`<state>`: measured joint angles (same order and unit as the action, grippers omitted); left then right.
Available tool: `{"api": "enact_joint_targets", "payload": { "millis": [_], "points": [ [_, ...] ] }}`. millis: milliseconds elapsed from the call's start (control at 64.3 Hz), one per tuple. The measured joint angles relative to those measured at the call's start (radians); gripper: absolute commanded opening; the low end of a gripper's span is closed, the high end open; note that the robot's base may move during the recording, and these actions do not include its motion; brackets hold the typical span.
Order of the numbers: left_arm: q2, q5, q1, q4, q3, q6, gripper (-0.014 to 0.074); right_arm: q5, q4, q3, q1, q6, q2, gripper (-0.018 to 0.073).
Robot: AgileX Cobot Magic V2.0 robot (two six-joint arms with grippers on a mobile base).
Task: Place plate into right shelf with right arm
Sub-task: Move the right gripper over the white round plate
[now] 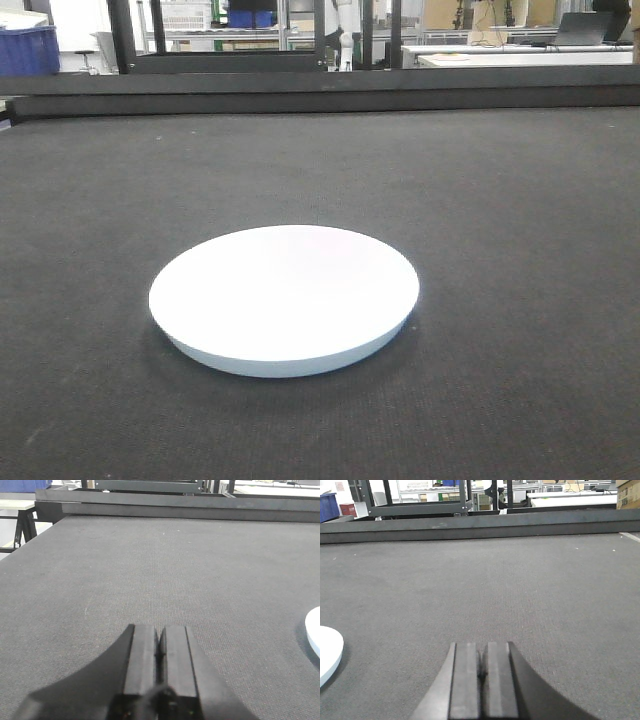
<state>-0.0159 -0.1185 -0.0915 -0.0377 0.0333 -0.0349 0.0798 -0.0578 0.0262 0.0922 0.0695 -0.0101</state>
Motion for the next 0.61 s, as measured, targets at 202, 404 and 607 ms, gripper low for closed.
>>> {"api": "enact_joint_targets", "payload": {
  "millis": [202,404,607],
  "points": [
    [0.000,0.000,0.000,0.000,0.000,0.000,-0.0047,-0.048,0.000,0.000,0.000,0.000,0.000,0.0058],
    [0.000,0.000,0.000,0.000,0.000,0.000,-0.0047,-0.080,0.000,0.000,0.000,0.000,0.000,0.0058],
    [0.000,0.000,0.000,0.000,0.000,0.000,-0.0047,-0.093,0.000,0.000,0.000,0.028,0.000,0.0058]
  ]
}}
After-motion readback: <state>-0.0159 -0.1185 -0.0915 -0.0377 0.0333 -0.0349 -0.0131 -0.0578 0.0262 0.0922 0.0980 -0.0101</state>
